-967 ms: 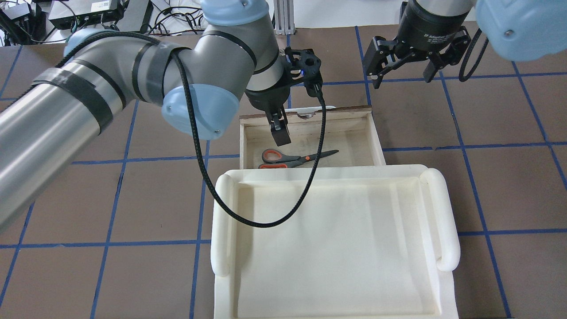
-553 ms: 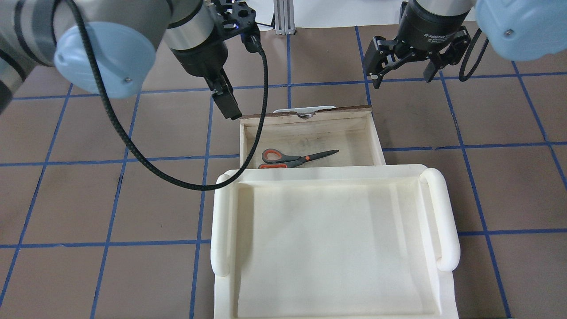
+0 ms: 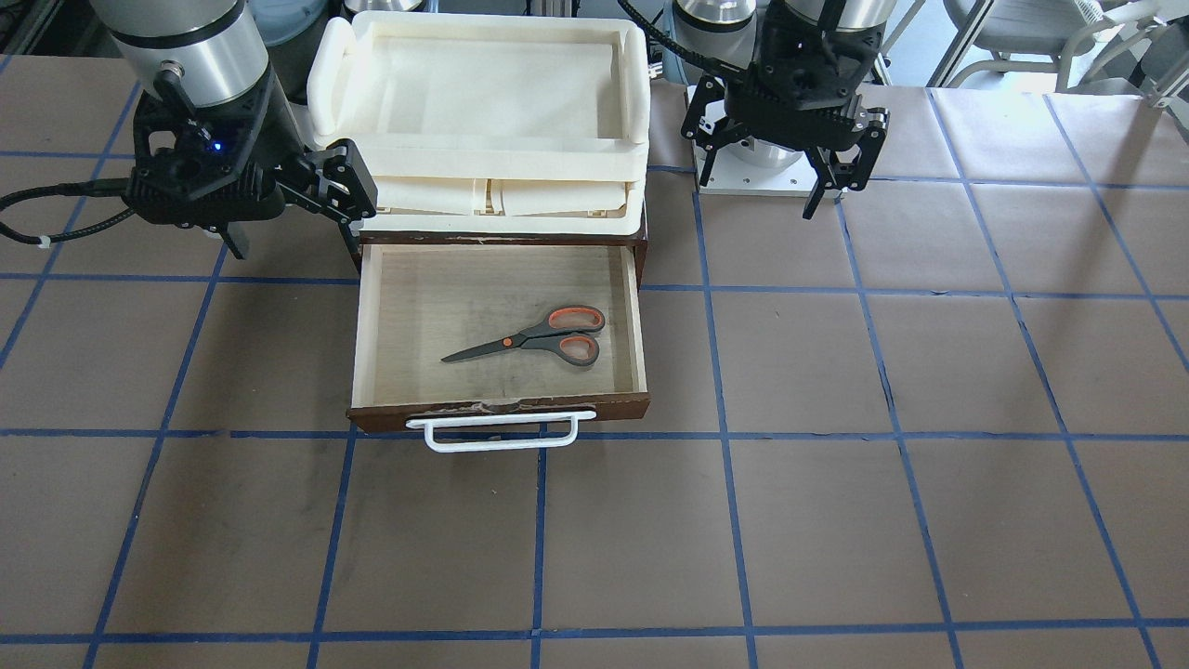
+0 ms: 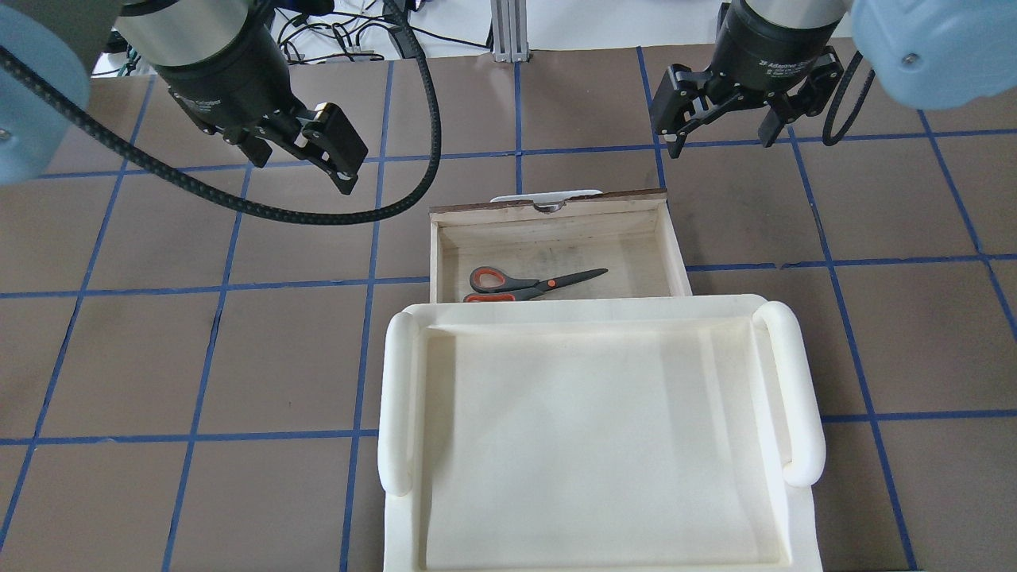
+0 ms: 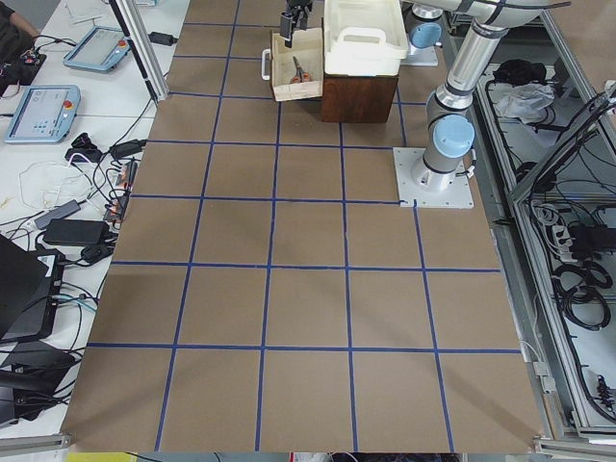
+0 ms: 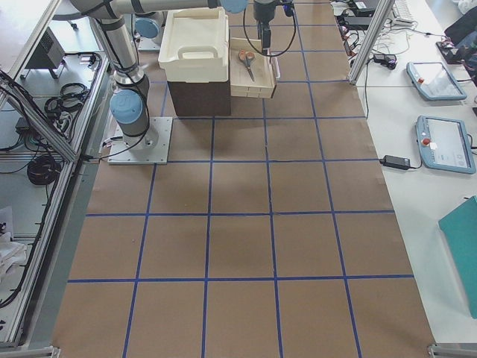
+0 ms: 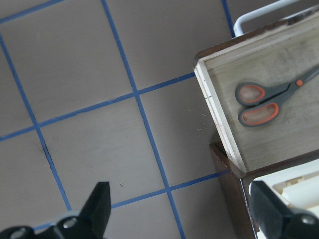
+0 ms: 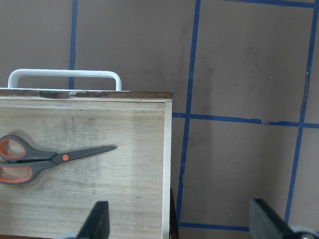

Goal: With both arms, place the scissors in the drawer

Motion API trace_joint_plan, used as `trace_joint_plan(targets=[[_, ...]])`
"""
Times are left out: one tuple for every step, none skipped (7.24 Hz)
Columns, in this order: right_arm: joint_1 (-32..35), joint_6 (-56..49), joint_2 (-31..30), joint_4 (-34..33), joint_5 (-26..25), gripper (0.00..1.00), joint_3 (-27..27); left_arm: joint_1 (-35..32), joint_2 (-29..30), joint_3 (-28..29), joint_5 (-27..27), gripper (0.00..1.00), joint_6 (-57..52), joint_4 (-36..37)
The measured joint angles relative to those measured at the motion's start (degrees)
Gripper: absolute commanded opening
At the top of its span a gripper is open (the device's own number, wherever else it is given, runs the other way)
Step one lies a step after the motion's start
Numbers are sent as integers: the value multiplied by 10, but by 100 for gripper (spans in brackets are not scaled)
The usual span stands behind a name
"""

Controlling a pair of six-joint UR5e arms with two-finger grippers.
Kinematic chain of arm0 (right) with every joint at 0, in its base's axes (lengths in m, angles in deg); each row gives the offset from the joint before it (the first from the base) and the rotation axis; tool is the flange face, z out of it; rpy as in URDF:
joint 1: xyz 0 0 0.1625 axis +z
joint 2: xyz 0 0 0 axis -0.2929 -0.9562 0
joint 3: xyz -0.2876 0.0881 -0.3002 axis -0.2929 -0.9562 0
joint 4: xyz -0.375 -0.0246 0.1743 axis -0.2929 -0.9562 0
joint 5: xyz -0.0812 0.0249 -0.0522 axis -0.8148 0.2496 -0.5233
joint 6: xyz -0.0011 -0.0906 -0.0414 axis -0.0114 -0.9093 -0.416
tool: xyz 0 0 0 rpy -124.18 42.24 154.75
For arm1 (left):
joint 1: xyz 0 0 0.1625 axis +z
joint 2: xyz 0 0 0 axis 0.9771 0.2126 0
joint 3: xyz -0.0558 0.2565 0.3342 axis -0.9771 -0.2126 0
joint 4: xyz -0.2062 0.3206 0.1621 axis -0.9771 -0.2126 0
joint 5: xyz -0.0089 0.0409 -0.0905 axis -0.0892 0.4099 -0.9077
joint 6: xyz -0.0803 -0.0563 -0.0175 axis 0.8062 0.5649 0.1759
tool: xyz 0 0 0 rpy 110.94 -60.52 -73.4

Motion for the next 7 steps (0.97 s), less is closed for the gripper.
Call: trace_joint_plan(targets=[[0, 0, 0, -2, 0, 100, 0, 18, 0, -6, 3, 100, 52, -4], [0, 0, 1, -3, 0, 100, 0, 37, -1, -15, -2, 100, 75, -11], [0, 0, 1, -3, 0, 100, 0, 46, -3, -24, -10, 100, 87, -17], [0, 0, 1, -4, 0, 100, 0, 50, -4, -30, -16, 100, 98, -19], [0, 0, 1, -4, 0, 100, 0, 51, -5, -32, -19, 100, 105, -19], [0, 0, 2, -4, 0, 100, 0, 51, -6, -33, -19, 100, 106, -20], [0, 0, 2, -4, 0, 100, 0, 51, -7, -33, -17, 100, 106, -20]])
